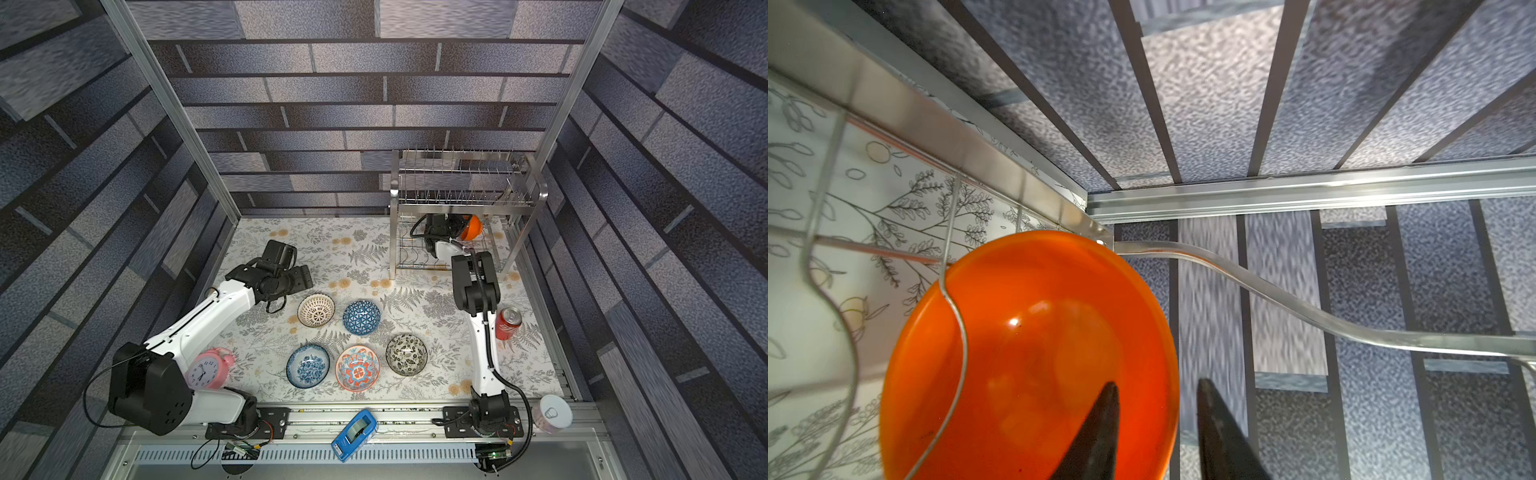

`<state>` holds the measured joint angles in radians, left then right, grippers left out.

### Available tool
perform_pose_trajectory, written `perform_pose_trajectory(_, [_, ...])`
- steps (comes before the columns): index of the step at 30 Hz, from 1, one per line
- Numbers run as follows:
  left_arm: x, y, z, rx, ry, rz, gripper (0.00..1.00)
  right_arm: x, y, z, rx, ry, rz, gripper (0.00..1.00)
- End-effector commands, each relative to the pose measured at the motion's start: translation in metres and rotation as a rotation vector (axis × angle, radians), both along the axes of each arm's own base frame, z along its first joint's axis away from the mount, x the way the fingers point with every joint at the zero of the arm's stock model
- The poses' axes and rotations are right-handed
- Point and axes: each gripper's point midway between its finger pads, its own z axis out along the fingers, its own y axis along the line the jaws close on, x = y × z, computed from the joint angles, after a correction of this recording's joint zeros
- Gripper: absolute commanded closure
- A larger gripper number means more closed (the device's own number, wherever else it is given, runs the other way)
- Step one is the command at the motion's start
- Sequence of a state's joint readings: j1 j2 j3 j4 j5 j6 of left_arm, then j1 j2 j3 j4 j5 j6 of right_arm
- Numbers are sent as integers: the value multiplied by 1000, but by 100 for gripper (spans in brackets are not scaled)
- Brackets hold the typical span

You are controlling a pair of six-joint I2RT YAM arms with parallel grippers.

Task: Load bowls into a dish rack
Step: Place the bowl in the dish rack.

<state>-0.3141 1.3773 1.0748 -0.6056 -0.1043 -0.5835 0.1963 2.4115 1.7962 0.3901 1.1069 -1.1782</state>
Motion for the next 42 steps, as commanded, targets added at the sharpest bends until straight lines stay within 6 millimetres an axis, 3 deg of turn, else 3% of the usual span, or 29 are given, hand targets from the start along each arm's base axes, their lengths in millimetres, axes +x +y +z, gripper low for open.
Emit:
perform_pose_trajectory(1, [-3, 1, 1, 1, 4, -9, 10, 2, 2, 9, 19, -34, -10, 58])
perform_pose_trajectory(15, [-13, 7, 3, 7, -4, 6, 9, 2, 27, 23, 35, -51, 38, 18])
perform_pose_trajectory(20, [-18, 12, 6, 3, -18, 19, 9, 0, 38, 28, 43, -61, 56, 8])
perform_pose_trajectory(32, [-31, 17, 17, -7, -50, 26, 9, -25, 52, 37, 98, -73, 72, 4])
perform_pose_trajectory(42, [-39, 19, 22, -25, -67, 29, 9, -58, 45, 27, 169, -54, 44, 1])
